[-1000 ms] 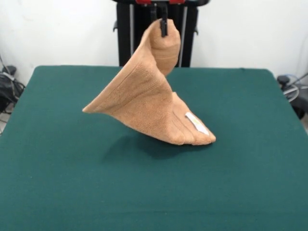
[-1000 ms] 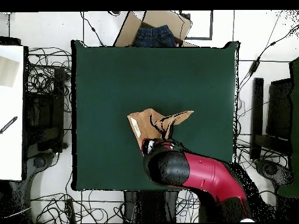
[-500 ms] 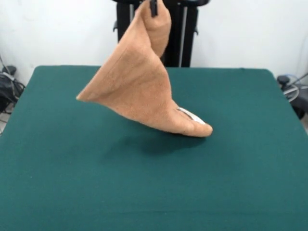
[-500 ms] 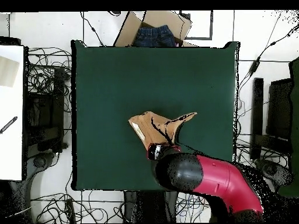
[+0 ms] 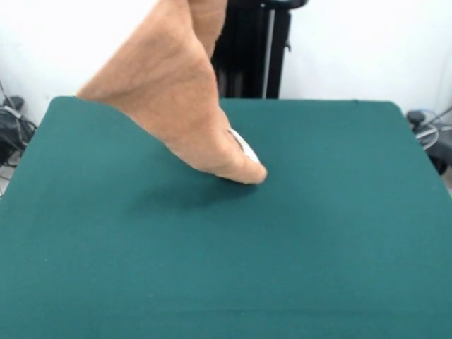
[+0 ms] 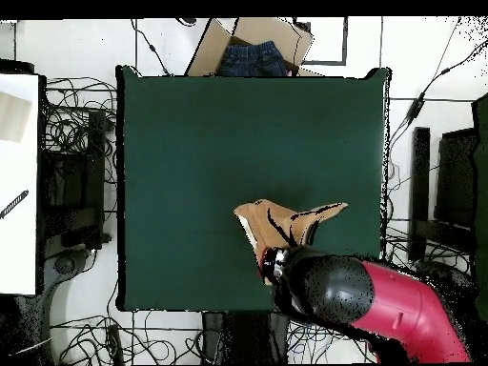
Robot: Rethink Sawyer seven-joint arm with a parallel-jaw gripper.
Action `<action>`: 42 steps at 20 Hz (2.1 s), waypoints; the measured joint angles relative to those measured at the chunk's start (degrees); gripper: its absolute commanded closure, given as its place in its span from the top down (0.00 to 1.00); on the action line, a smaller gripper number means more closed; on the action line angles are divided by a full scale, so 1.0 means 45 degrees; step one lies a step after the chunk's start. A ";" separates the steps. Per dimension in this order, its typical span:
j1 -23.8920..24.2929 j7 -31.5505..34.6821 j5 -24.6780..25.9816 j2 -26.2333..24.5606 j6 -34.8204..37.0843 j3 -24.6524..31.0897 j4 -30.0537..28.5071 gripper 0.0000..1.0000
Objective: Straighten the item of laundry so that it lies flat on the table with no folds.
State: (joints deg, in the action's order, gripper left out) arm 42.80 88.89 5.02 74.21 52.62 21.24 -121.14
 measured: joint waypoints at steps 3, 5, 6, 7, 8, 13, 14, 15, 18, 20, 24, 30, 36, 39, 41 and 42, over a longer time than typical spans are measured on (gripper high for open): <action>0.0345 -0.0363 -0.0041 0.0370 0.0598 0.0001 0.0258 0.00; 0.0469 -0.0534 -0.0079 0.0515 0.0794 0.0000 0.0368 0.00; 0.0537 -0.0680 -0.0103 0.0599 0.0845 0.0000 0.0416 0.00; 0.0606 -0.0826 -0.0127 0.0684 0.0896 0.0000 0.0465 0.00; 0.0675 -0.0972 -0.0151 0.0768 0.0947 0.0000 0.0514 0.00; 0.0839 -0.1499 -0.0193 0.1025 0.0998 0.0000 0.0656 0.00; 0.0847 -0.1563 -0.0209 0.1045 0.0998 0.0002 0.0682 0.00; 0.0848 -0.1702 -0.0259 0.1043 0.0998 0.0002 0.0707 0.00; 0.0863 -0.1896 -0.0317 0.1040 0.0998 0.0002 0.0707 0.00; 0.0869 -0.2046 -0.0377 0.1040 0.0998 0.0002 0.0706 0.00; 0.0869 -0.2091 -0.0450 0.1041 0.0998 0.0002 0.0707 0.00; 0.0887 -0.2091 -0.0466 0.1064 0.1309 0.0002 0.0893 0.00; 0.0963 -0.2096 -0.0468 0.1082 0.2044 0.0002 0.1275 0.00; 0.1075 -0.2166 -0.0466 0.1078 0.2294 0.0003 0.1447 0.00; 0.1191 -0.2267 -0.0466 0.1077 0.2433 0.0004 0.1581 0.00; 0.1219 -0.2293 -0.0466 0.1077 0.2457 0.0004 0.1608 0.00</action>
State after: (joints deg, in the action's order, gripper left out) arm 48.29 78.57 2.93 79.06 63.67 21.25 -113.91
